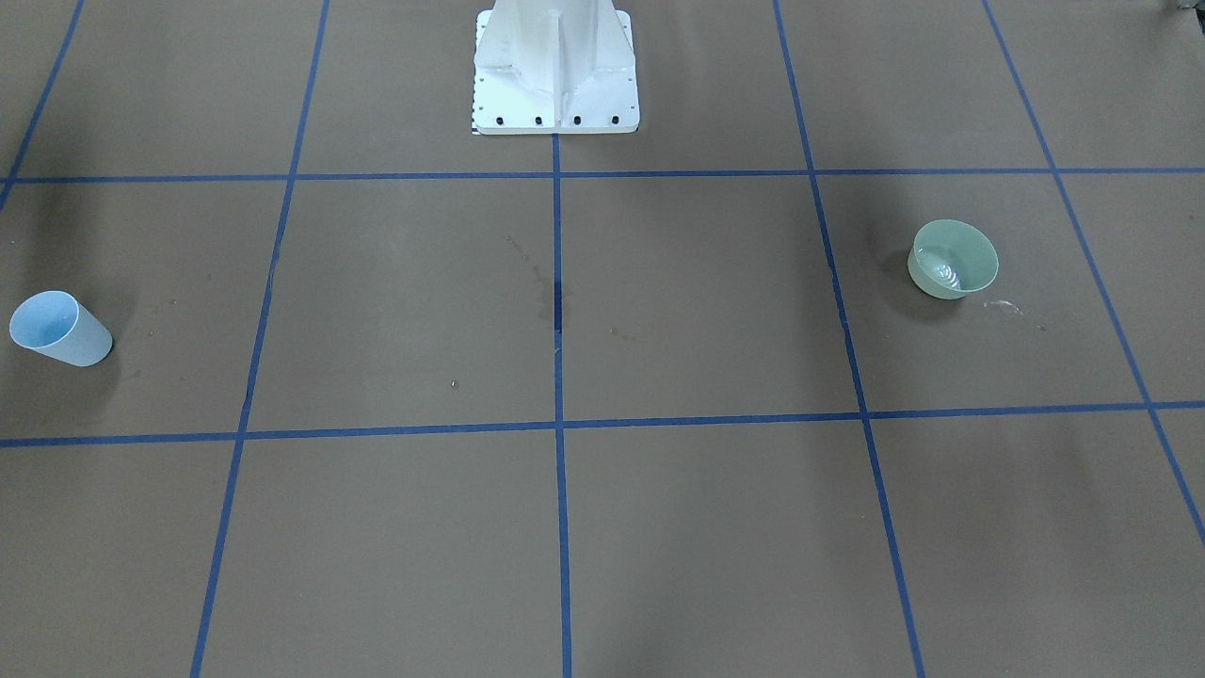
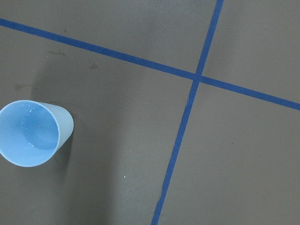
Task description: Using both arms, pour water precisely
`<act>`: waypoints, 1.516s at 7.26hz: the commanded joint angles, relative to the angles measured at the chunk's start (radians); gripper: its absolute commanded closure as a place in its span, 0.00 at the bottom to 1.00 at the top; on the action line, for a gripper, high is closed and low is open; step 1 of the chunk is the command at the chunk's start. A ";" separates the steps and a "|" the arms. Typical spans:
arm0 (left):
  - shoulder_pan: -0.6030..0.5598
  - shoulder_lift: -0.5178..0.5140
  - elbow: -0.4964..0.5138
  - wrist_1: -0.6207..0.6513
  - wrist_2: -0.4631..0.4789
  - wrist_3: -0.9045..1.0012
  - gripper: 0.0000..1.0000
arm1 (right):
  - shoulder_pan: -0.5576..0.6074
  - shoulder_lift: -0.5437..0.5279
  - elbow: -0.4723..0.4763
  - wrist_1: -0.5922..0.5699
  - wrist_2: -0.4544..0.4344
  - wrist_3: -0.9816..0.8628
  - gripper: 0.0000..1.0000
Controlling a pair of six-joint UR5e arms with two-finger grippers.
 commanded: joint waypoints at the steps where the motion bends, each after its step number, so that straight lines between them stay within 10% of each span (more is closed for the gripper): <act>1: 0.000 0.005 -0.010 -0.001 0.000 0.003 0.00 | -0.001 0.000 -0.002 0.002 0.007 0.000 0.01; 11: 0.002 0.065 -0.065 -0.015 -0.004 0.006 0.00 | -0.019 0.001 -0.003 0.004 0.017 -0.003 0.01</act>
